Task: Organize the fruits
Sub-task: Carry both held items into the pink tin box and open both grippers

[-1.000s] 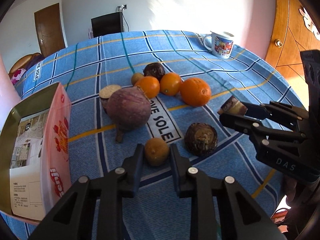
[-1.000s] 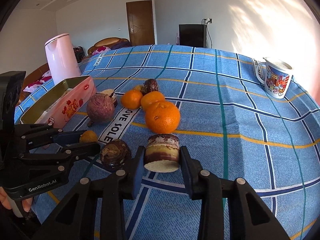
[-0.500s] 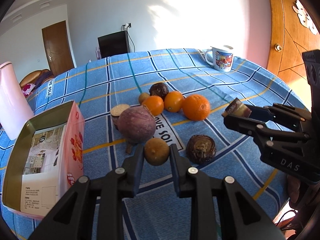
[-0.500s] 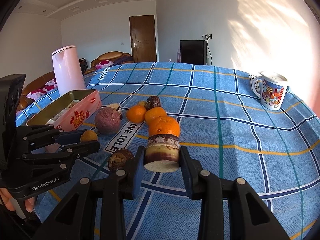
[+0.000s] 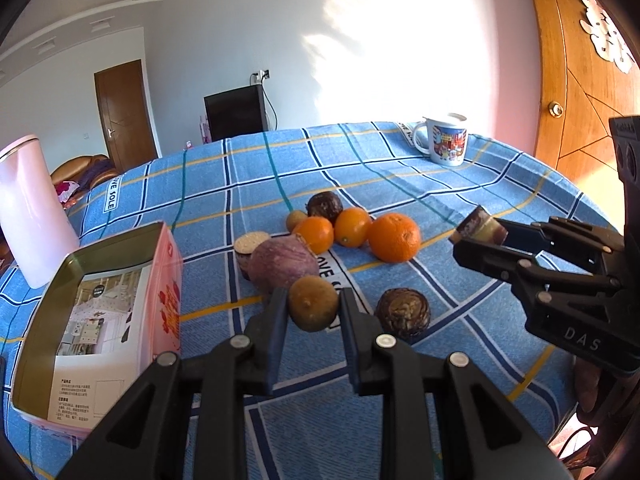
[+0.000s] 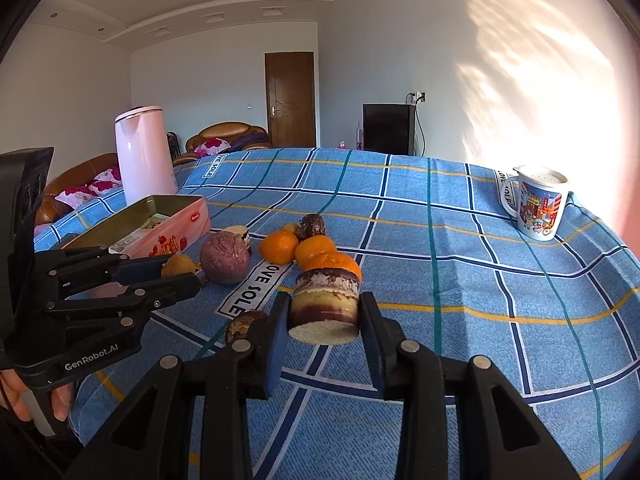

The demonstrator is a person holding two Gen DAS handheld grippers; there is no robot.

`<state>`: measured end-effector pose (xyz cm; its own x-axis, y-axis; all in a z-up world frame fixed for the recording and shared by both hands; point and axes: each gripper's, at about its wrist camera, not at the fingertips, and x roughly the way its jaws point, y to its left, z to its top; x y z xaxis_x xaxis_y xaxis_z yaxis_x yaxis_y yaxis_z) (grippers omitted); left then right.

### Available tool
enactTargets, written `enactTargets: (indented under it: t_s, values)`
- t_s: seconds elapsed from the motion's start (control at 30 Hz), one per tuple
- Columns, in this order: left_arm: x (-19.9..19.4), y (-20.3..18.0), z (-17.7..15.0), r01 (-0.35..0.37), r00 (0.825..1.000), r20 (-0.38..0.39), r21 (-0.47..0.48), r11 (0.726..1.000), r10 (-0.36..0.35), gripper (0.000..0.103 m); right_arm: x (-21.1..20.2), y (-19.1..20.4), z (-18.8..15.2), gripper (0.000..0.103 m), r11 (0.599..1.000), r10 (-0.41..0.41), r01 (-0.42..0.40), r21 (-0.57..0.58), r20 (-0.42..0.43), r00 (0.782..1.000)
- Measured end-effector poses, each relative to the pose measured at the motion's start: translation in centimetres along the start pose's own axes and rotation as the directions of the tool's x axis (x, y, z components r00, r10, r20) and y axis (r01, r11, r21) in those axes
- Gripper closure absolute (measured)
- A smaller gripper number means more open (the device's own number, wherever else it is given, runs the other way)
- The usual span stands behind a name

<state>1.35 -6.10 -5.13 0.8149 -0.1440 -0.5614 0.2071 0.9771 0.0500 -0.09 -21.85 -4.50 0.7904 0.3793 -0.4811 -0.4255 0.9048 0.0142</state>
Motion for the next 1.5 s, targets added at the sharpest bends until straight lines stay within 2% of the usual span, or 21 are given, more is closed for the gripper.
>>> enactTargets:
  t_s: [0.4, 0.67, 0.9, 1.17, 1.5]
  values:
    - [-0.7, 0.4, 0.0, -0.006, 0.999, 0.04, -0.017, 1.0, 0.007, 0.076, -0.5, 0.1, -0.1, 0.067, 1.0, -0.001, 0.002, -0.006, 0.031, 1.0]
    - [-1.9, 0.9, 0.2, -0.017, 0.994, 0.109, -0.039, 0.999, 0.021, 0.076, -1.0, 0.3, -0.2, 0.067, 1.0, -0.01, 0.011, -0.016, 0.064, 0.998]
    - [-2.7, 2.1, 0.7, -0.047, 0.991, 0.122, -0.06, 0.997, 0.054, 0.076, -0.8, 0.8, 0.6, 0.067, 0.999, 0.002, 0.0, -0.032, 0.045, 0.999]
    - [-2.9, 5.8, 1.0, -0.113, 0.988, 0.088, -0.121, 0.986, 0.124, 0.076, -0.7, 2.9, 3.7, 0.067, 0.995, 0.076, -0.073, -0.065, 0.041, 0.996]
    - [-2.7, 11.7, 0.8, -0.187, 0.98, 0.037, -0.187, 0.965, 0.197, 0.076, 2.0, 8.5, 8.4, 0.067, 0.97, 0.203, -0.201, -0.135, -0.006, 0.979]
